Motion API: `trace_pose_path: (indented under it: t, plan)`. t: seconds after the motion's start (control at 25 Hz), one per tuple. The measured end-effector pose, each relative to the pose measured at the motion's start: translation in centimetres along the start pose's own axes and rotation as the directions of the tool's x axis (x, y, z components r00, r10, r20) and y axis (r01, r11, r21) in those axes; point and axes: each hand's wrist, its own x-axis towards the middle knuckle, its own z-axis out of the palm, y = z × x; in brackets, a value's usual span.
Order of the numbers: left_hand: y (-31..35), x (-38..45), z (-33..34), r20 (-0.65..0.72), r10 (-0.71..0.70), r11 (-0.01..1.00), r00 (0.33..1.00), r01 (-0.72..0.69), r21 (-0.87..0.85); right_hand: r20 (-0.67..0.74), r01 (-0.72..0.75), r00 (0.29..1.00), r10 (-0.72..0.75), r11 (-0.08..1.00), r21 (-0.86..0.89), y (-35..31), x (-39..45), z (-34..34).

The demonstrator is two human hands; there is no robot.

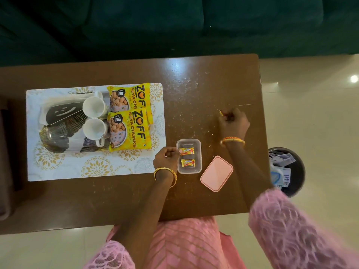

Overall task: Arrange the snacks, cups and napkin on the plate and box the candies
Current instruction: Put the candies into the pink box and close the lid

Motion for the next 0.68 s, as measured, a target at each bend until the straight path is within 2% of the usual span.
trace_pose_path:
  t: [0.08, 0.16, 0.28, 0.36, 0.4, 0.44, 0.48, 0.52, 0.56, 0.6, 0.64, 0.68]
  plan:
    - [0.0, 0.0, 0.0, 0.007, 0.0, 1.0, 1.0, 0.0, 0.0, 0.008, 0.177, 0.984, -0.178, 0.981, 0.074, 0.3, -4.7, -0.9]
    - [-0.1, -0.2, 0.0, 0.005, 0.035, 0.999, 0.999, -0.035, 0.021, 0.118, 0.31, 0.939, -0.322, 0.945, 0.106, 1.0, -10.0, -1.3]
    - [-0.3, -0.4, -0.2, 0.008, 0.131, 0.989, 0.991, -0.131, 0.073, 0.306, 0.377, 0.869, -0.389, 0.921, 0.098, 1.8, -13.8, -0.3]
    - [-0.5, -0.5, -0.3, 0.019, 0.167, 0.981, 0.986, -0.168, 0.1, 0.328, 0.443, 0.845, -0.422, 0.896, 0.012, 2.2, -13.6, 0.3]
    - [-0.6, -0.4, -0.3, 0.024, 0.174, 0.978, 0.985, -0.175, 0.112, 0.288, 0.432, 0.866, -0.408, 0.901, -0.023, 2.7, -13.3, 0.3]
    - [-0.7, -0.4, -0.3, 0.027, 0.176, 0.976, 0.984, -0.178, 0.122, 0.217, 0.358, 0.916, -0.338, 0.932, -0.057, 3.5, -12.9, 0.1]
    - [-0.8, -0.4, -0.4, 0.035, 0.179, 0.974, 0.983, -0.182, 0.133, 0.12, 0.206, 0.974, -0.194, 0.974, -0.099, 4.5, -12.8, -0.4]
    - [-0.9, -0.4, -0.5, 0.044, 0.182, 0.972, 0.982, -0.186, 0.144, 0.026, -0.006, 1.0, 0.01, 0.99, -0.14, 5.6, -12.7, -0.8]
    - [-1.1, -0.4, -0.5, 0.051, 0.185, 0.97, 0.981, -0.191, 0.152, -0.027, -0.237, 0.971, 0.236, 0.956, -0.175, 6.4, -12.9, -1.2]
    - [-1.2, -0.3, -0.5, 0.057, 0.185, 0.969, 0.981, -0.192, 0.157, -0.038, -0.416, 0.908, 0.418, 0.884, -0.213, 7.0, -13.3, -1.2]
    - [-1.4, -0.1, -0.5, 0.064, 0.182, 0.97, 0.981, -0.19, 0.153, -0.026, -0.512, 0.852, 0.523, 0.821, -0.253, 7.2, -13.8, -1.1]
    - [-1.6, 0.0, -0.4, 0.075, 0.172, 0.973, 0.982, -0.181, 0.14, -0.005, -0.54, 0.828, 0.561, 0.795, -0.278, 7.2, -14.2, -0.7]
